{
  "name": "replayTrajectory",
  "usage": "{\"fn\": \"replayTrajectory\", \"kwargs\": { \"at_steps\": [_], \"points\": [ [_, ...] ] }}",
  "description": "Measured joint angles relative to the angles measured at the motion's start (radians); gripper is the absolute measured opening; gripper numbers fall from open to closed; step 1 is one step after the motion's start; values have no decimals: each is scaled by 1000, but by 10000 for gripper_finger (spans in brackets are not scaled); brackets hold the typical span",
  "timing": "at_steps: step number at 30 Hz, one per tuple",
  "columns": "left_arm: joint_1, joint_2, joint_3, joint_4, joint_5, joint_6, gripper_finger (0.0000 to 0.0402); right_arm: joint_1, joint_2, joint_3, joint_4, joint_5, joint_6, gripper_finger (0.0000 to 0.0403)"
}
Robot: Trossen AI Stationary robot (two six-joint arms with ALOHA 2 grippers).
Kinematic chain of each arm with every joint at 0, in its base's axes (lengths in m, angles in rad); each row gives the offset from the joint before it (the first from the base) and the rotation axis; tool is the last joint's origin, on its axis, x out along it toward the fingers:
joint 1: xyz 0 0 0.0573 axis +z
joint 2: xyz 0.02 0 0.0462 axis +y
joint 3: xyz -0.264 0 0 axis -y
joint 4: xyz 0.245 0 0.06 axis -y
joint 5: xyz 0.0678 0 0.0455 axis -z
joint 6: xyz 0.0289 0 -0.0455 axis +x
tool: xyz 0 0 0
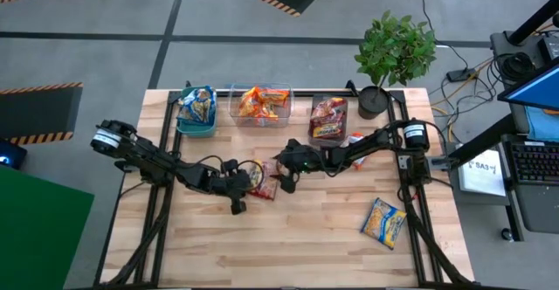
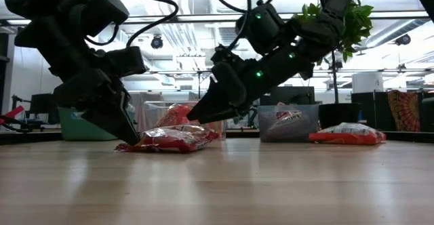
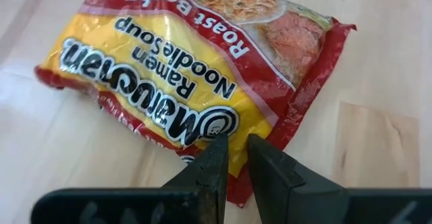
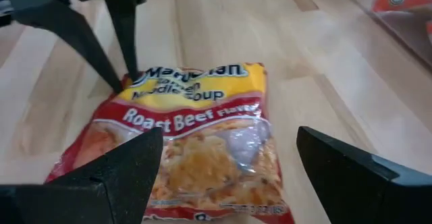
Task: Sort Maruchan noodles
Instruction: Put the red noodle pack into the black bin
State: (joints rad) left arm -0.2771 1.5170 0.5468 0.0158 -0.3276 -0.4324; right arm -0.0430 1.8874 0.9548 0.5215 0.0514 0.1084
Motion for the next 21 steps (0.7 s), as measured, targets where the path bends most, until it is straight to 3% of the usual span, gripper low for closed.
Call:
{"fn": "replayTrajectory", "kwargs": {
  "at_steps": [9,21],
  "points": [
    [0,1,0,21,-6,0,40,-1,72,-27,123,0,30,329],
    [0,1,0,35,-6,0,40,2,166,46,123,-46,64,323]
  ]
}}
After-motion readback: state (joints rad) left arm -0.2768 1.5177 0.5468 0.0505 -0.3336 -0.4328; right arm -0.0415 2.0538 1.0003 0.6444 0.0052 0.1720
